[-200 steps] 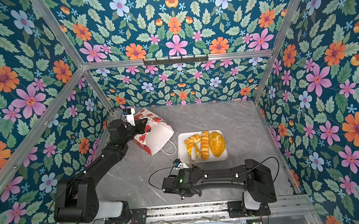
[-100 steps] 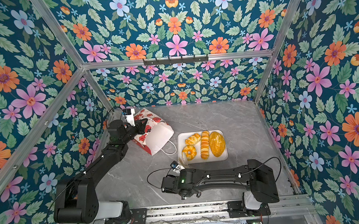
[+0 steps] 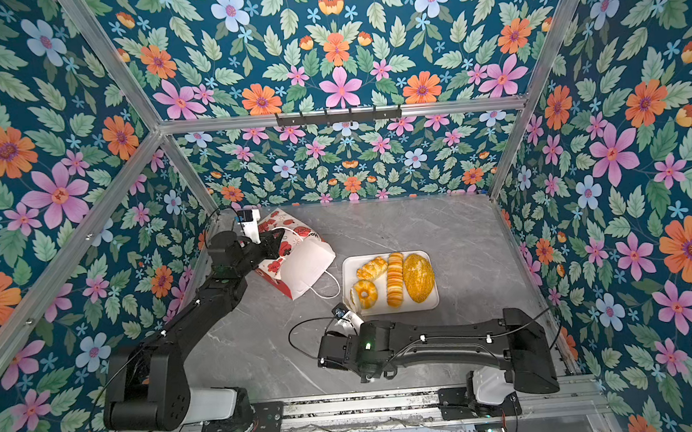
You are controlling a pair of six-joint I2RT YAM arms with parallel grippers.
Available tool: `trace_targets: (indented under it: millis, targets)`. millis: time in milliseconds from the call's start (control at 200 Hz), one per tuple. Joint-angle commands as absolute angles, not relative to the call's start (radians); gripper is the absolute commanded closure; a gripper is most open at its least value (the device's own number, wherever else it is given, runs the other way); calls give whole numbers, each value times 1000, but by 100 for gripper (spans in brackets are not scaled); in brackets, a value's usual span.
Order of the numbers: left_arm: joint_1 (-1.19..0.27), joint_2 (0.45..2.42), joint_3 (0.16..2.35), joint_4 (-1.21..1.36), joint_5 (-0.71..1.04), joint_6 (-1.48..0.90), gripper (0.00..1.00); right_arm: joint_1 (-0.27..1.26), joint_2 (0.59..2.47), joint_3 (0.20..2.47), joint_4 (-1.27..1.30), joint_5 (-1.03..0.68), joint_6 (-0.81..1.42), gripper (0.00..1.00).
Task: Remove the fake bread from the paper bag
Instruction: 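Swing the open tongs with the right gripper into the bag mouth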
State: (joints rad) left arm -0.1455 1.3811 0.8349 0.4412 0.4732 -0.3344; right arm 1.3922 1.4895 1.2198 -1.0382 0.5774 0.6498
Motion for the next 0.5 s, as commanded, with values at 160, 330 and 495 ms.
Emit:
trace_targets:
  millis: [160, 330, 495]
  targets:
    - [-144, 1370, 848, 461, 479, -330, 100, 1390, 1439, 1204, -961, 683, 619, 73]
    - [-144, 1354, 871, 423, 520, -305, 100, 1305, 1340, 1137, -692, 534, 472, 73]
    - [-144, 1321, 877, 388, 562, -286, 100, 1167, 1286, 1064, -431, 306, 349, 73]
